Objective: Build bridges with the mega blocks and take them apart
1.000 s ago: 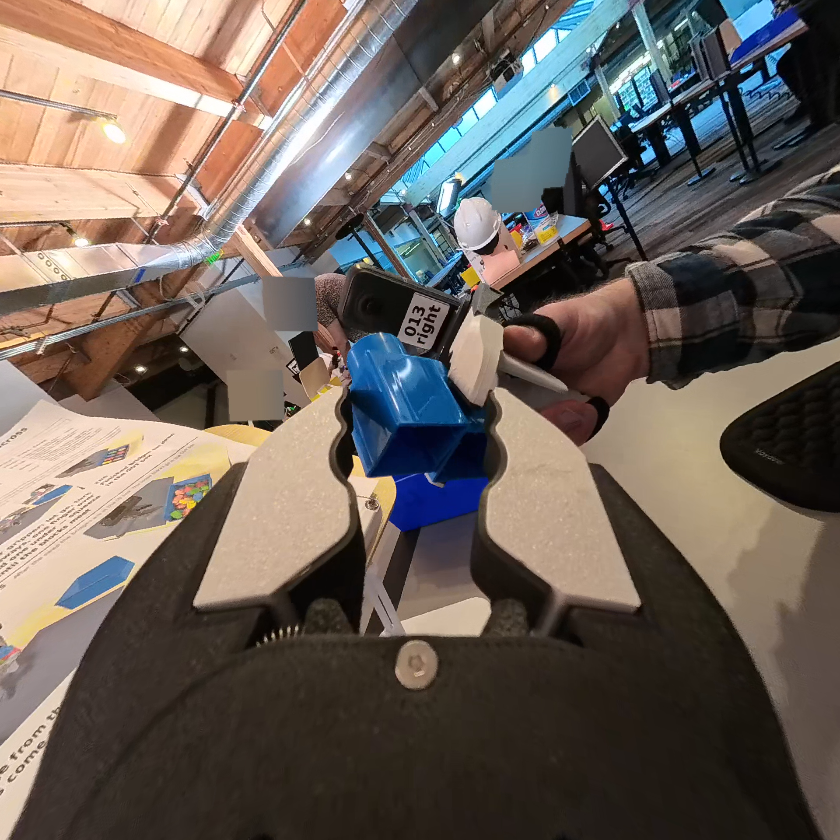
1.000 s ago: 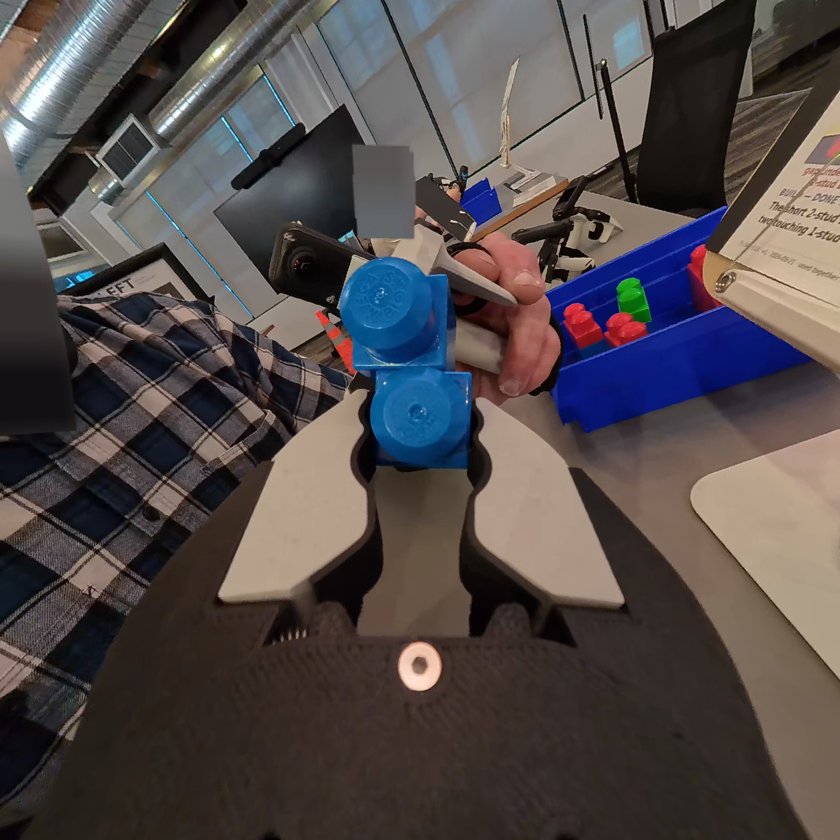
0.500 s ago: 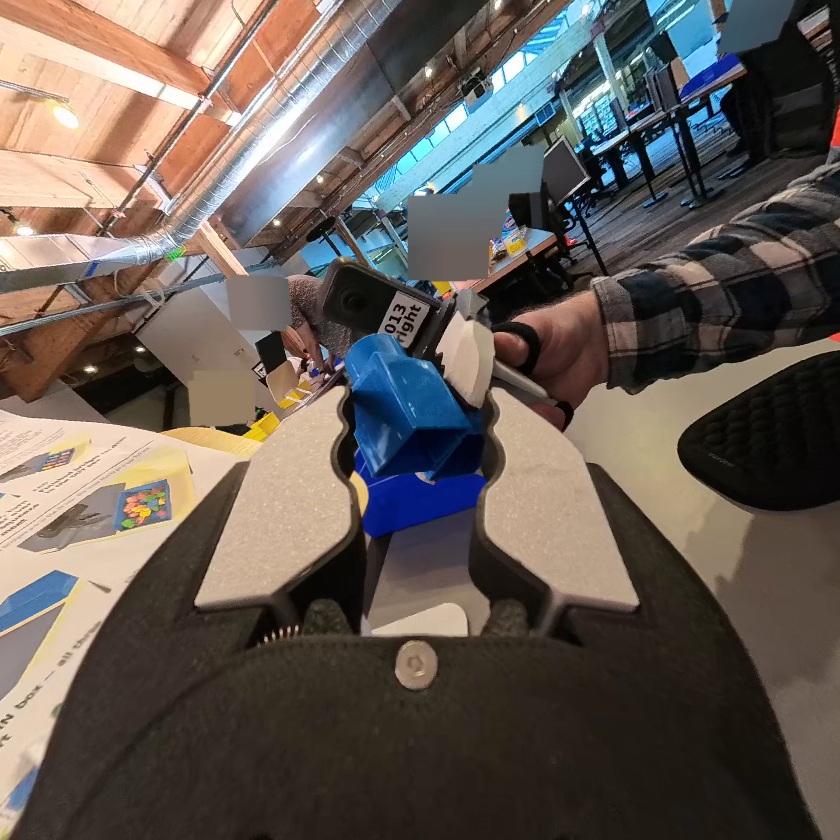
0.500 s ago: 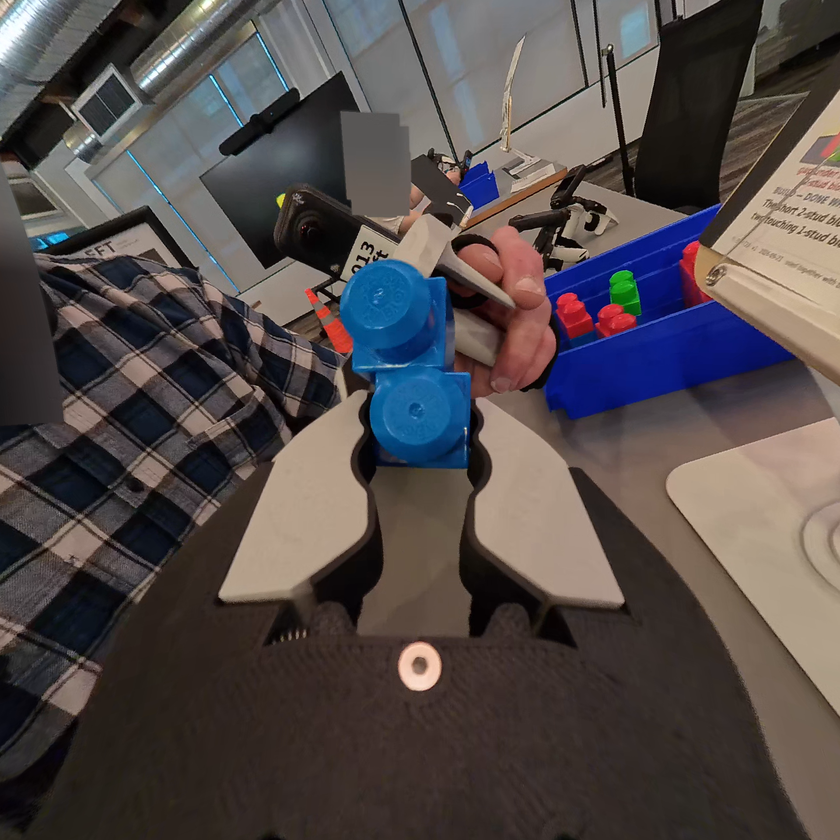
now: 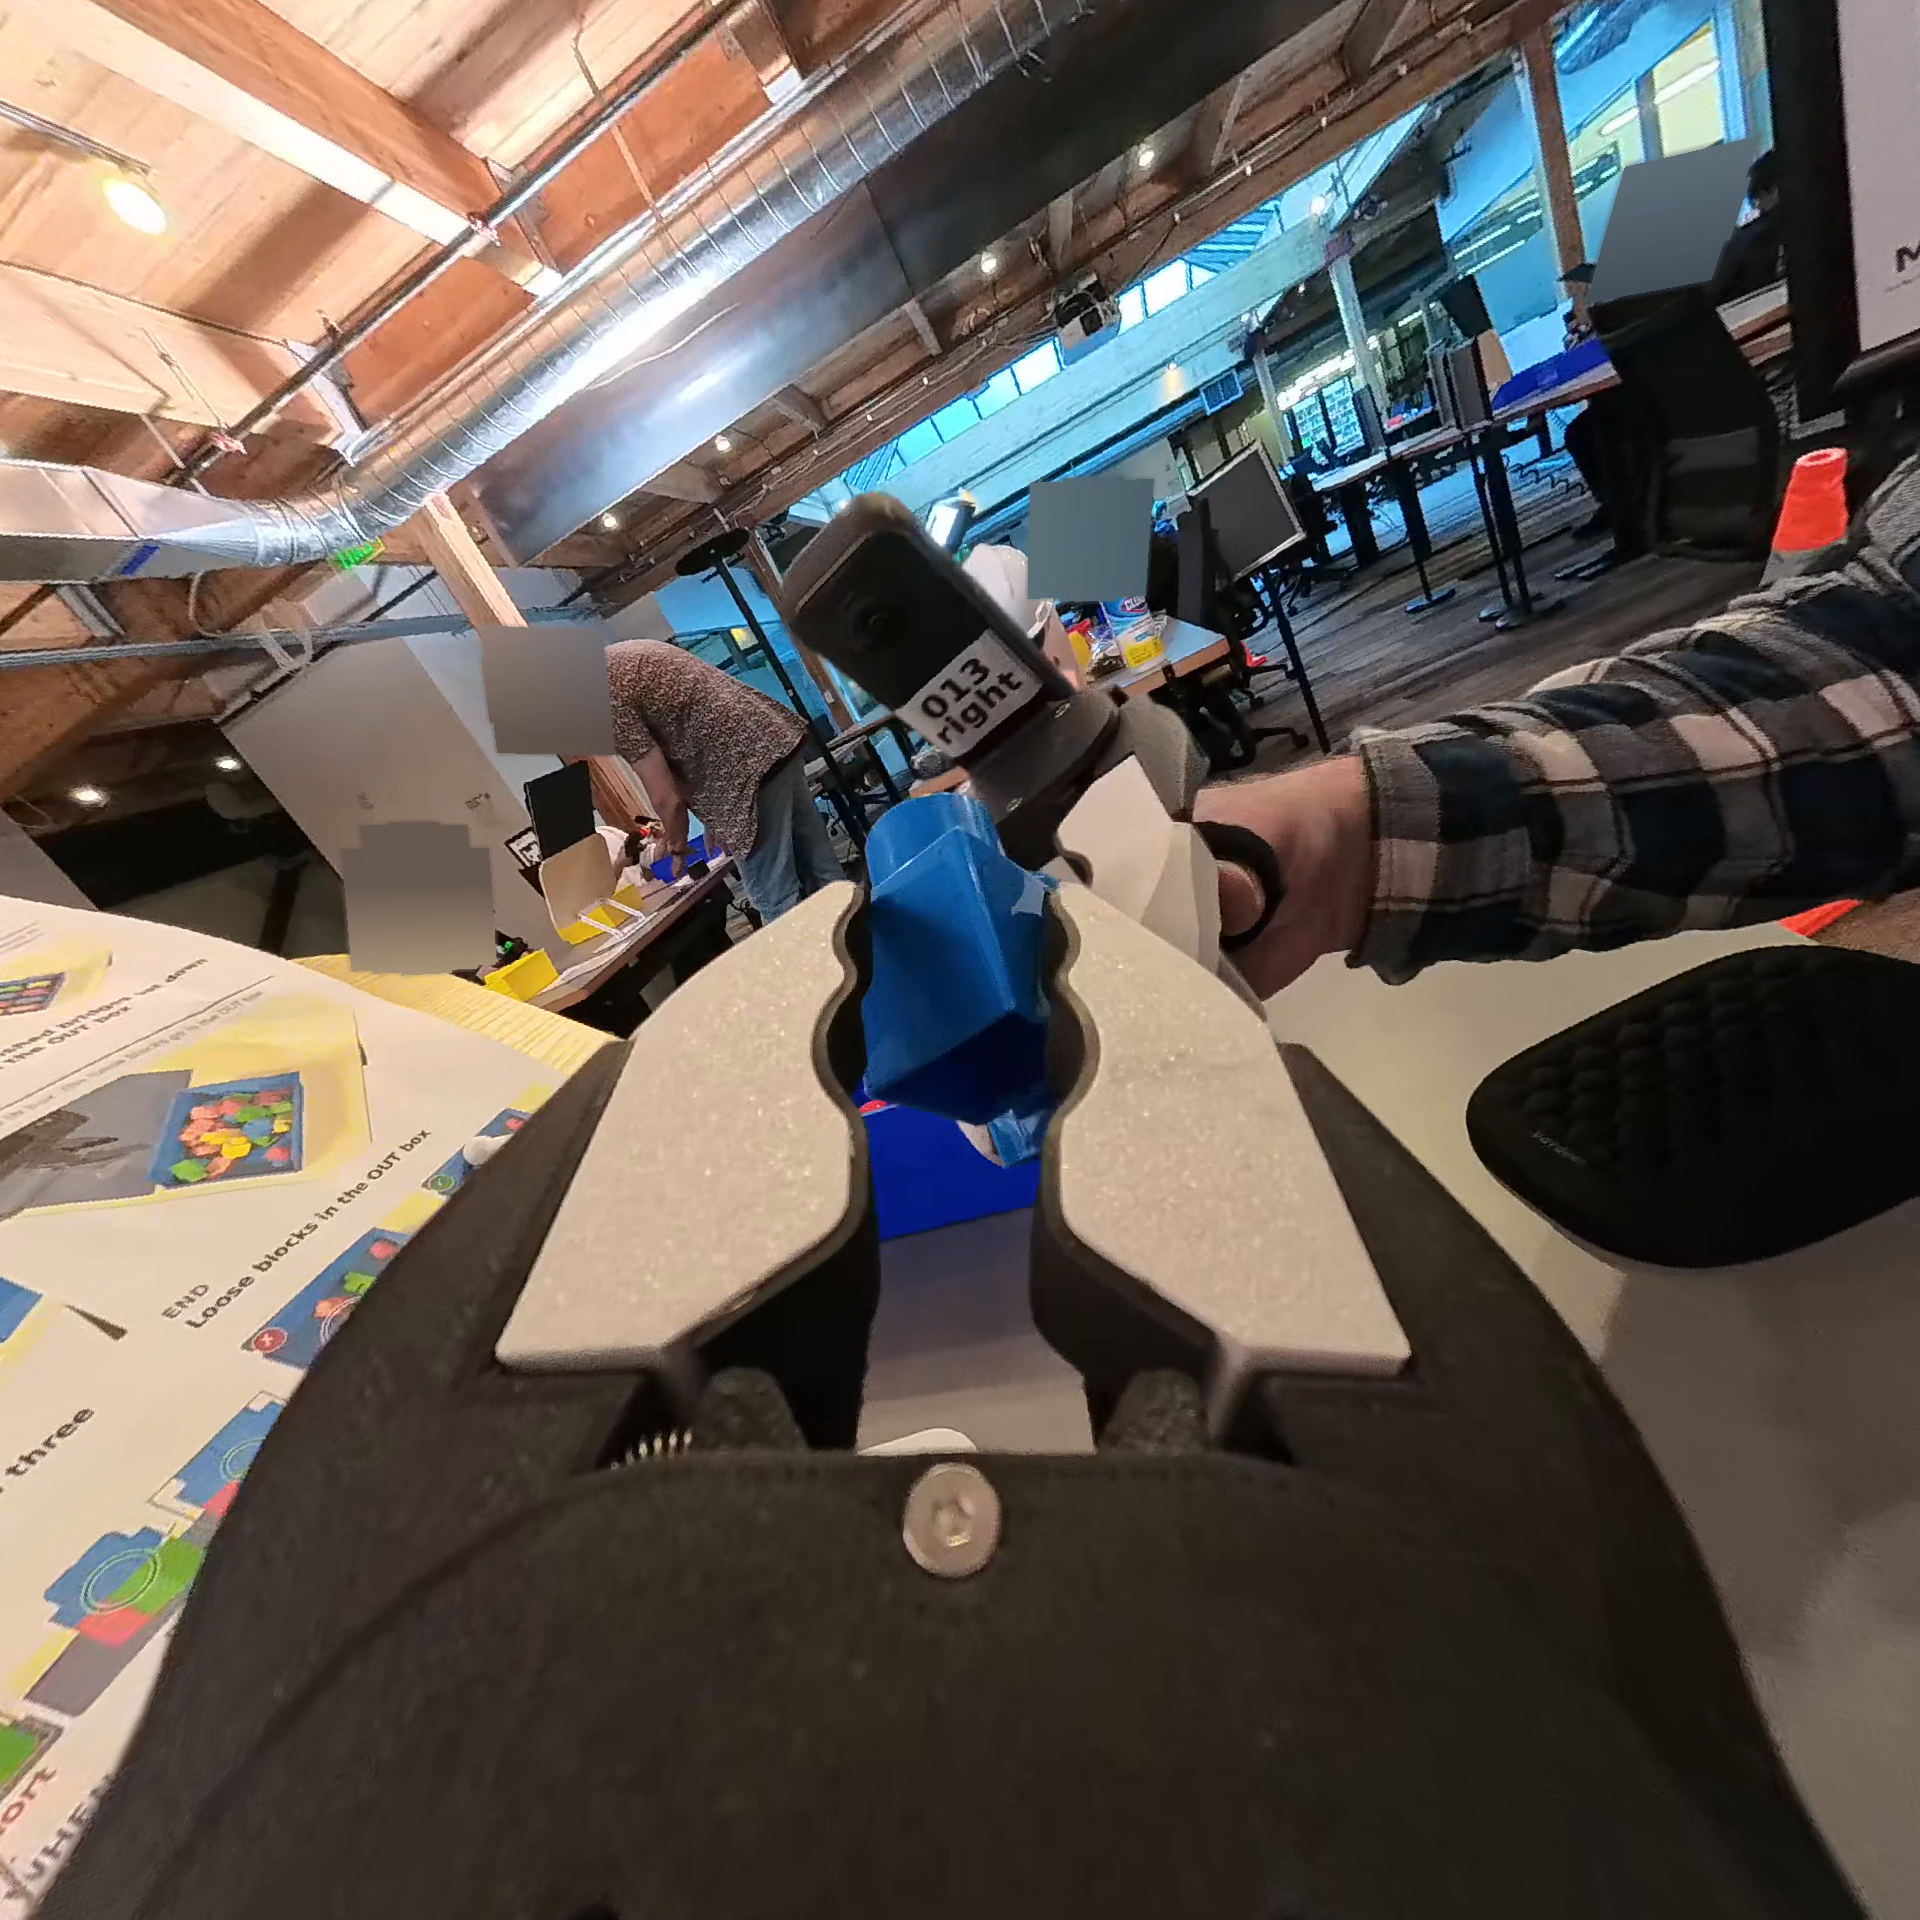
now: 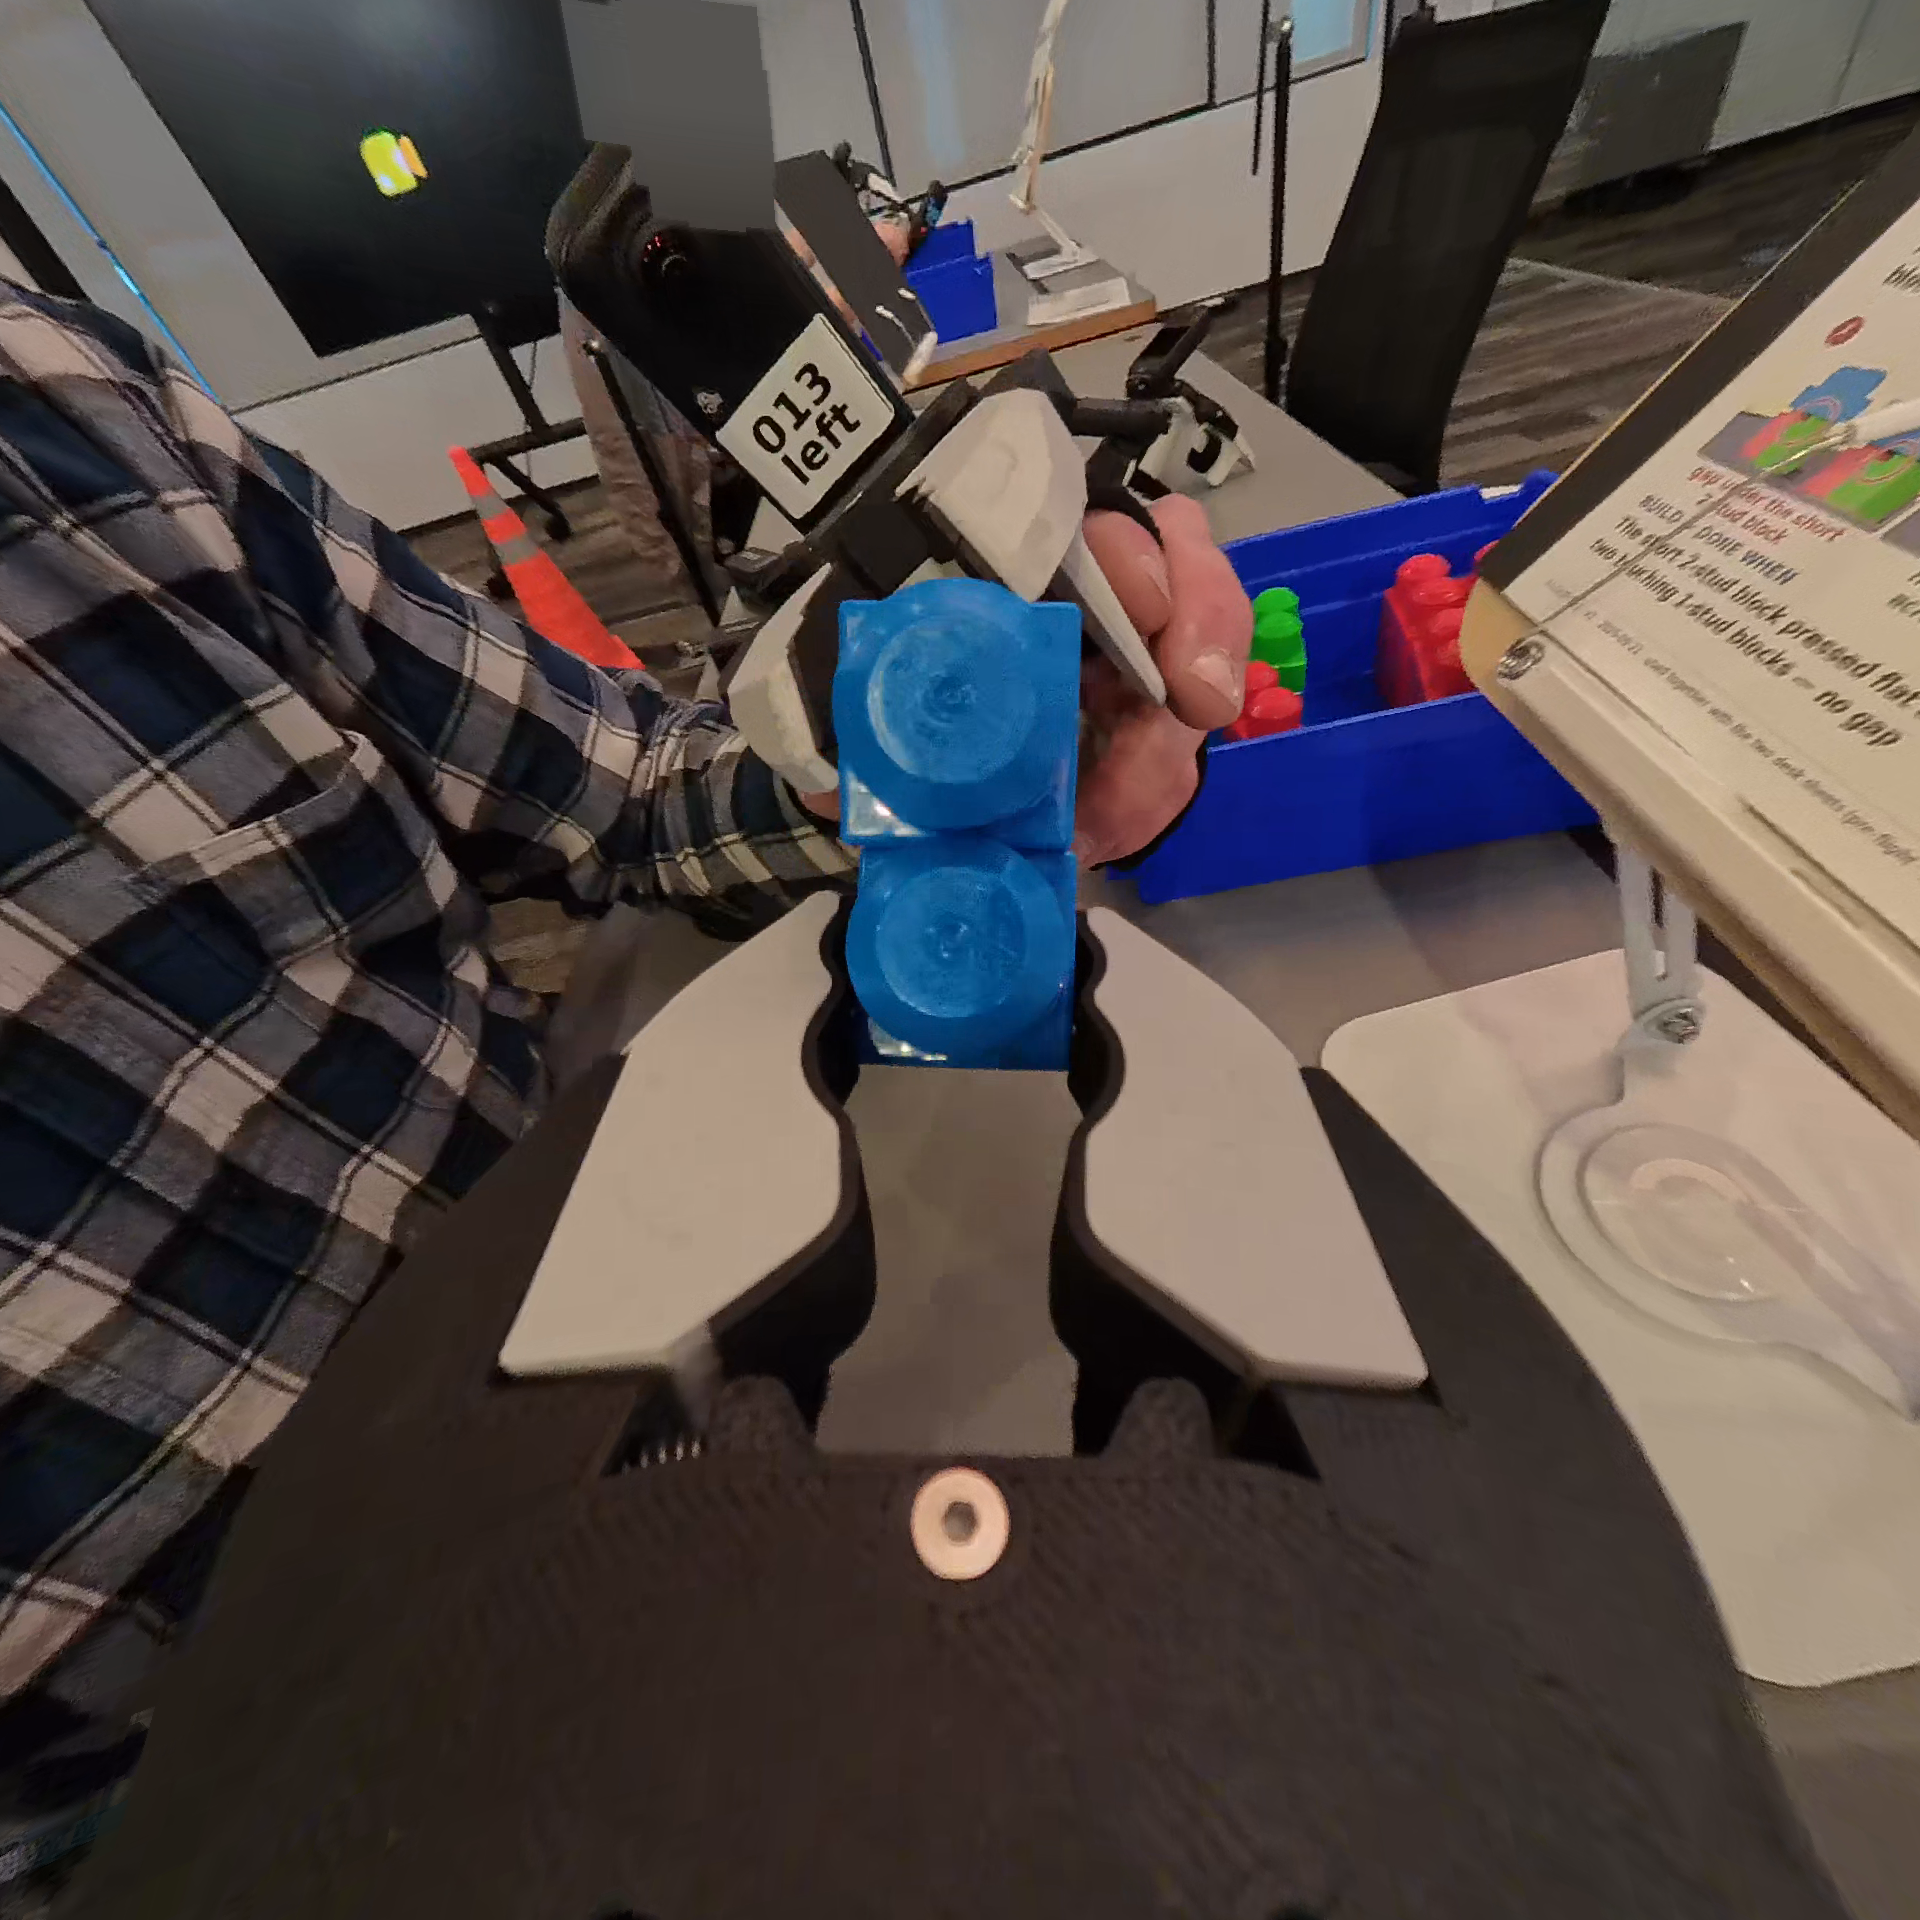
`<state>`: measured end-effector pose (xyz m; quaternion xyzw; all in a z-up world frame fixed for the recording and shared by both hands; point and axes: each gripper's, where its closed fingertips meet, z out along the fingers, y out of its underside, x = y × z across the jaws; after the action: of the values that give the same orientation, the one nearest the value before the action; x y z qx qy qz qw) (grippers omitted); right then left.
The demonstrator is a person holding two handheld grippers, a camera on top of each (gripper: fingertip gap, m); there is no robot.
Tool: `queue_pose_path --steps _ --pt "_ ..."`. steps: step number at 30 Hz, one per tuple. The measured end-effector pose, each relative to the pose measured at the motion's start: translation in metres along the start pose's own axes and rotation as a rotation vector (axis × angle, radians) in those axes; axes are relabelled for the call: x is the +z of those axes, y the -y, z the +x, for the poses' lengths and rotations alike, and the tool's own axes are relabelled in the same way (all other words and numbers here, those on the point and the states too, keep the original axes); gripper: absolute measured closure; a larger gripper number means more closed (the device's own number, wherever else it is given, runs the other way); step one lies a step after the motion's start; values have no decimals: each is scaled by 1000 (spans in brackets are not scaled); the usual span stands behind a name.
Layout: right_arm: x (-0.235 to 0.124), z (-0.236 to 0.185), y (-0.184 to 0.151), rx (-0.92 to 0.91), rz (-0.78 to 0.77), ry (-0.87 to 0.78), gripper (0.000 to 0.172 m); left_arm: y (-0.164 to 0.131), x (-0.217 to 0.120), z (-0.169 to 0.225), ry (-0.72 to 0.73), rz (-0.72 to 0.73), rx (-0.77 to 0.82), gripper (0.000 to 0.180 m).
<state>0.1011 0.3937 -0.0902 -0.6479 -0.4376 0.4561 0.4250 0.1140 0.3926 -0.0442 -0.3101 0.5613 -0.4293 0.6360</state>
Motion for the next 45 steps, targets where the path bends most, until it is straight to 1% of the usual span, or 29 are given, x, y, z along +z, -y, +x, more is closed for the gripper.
queue_pose_path --steps 8,16,22,26,30,34,36,37,41,45 --pt "-2 3 6 -143 24 -131 133 0 -2 -5 21 -2 5 152" --pt "2 6 6 -205 37 -226 133 1 -3 -6 28 -8 20 152" --pt "0 10 7 -274 14 -306 133 0 -3 -8 30 -8 13 152" --pt "0 7 8 -311 12 -321 133 0 -3 -9 44 -13 12 151" --pt "4 1 8 -372 -17 -326 133 -2 -2 -8 32 -18 -4 142" --pt "9 -5 4 -453 -85 -319 133 -1 -1 -4 -1 -7 -21 141" --pt "10 -8 3 -502 -109 -311 133 -1 -1 -3 -29 -29 -40 141" --pt "11 -10 2 -514 -121 -303 133 -1 -2 -3 -31 -30 -36 144" --pt "13 -10 -1 -532 -158 -299 133 -4 -3 -3 -43 -23 -45 144" --pt "13 -11 4 -511 -131 -296 133 0 -6 -5 -42 -3 -53 144"
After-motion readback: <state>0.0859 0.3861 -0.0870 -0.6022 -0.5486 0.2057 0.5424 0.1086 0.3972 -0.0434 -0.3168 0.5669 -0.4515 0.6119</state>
